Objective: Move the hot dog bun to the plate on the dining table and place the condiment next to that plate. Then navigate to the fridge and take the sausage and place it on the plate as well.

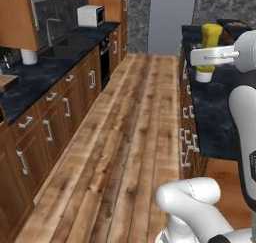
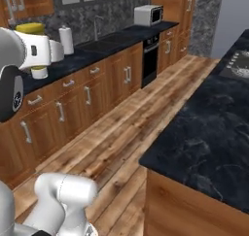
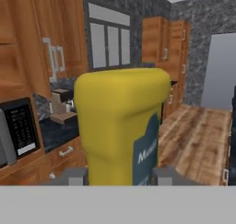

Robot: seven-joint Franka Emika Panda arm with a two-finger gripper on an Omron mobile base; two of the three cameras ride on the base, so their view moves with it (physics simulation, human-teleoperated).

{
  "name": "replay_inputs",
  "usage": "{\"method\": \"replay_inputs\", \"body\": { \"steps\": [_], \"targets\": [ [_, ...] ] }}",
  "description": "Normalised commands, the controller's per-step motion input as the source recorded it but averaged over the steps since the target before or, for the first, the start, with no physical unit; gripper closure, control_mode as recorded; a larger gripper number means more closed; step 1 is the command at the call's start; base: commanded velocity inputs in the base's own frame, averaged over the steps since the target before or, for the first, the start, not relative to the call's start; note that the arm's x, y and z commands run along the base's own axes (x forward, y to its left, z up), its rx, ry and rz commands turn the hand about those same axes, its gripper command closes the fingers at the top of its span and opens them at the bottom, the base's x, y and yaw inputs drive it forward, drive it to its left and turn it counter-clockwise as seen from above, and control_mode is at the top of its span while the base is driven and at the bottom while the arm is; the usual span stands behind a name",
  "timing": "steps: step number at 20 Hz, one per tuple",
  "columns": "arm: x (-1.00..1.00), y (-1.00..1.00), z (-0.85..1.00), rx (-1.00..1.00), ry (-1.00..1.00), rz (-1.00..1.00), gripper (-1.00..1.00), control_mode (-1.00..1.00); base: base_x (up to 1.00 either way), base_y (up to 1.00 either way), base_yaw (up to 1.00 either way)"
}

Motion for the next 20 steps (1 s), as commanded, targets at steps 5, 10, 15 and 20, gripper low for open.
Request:
{"method": "replay_inputs", "body": {
  "steps": [5, 10, 15, 20],
  "targets": [
    [0.00, 0.00, 0.00, 0.00, 0.00, 0.00, 1.00, 1.00, -0.39, -0.37, -0.34],
    [0.00, 0.00, 0.00, 0.00, 0.00, 0.00, 1.00, 1.00, -0.22, -0.72, -0.31],
    [0.00, 0.00, 0.00, 0.00, 0.00, 0.00, 1.00, 1.00, -0.17, -0.83, -0.31],
    [0.00, 0.00, 0.00, 0.00, 0.00, 0.00, 1.00, 1.00, 0.00, -0.98, -0.27]
  ]
}}
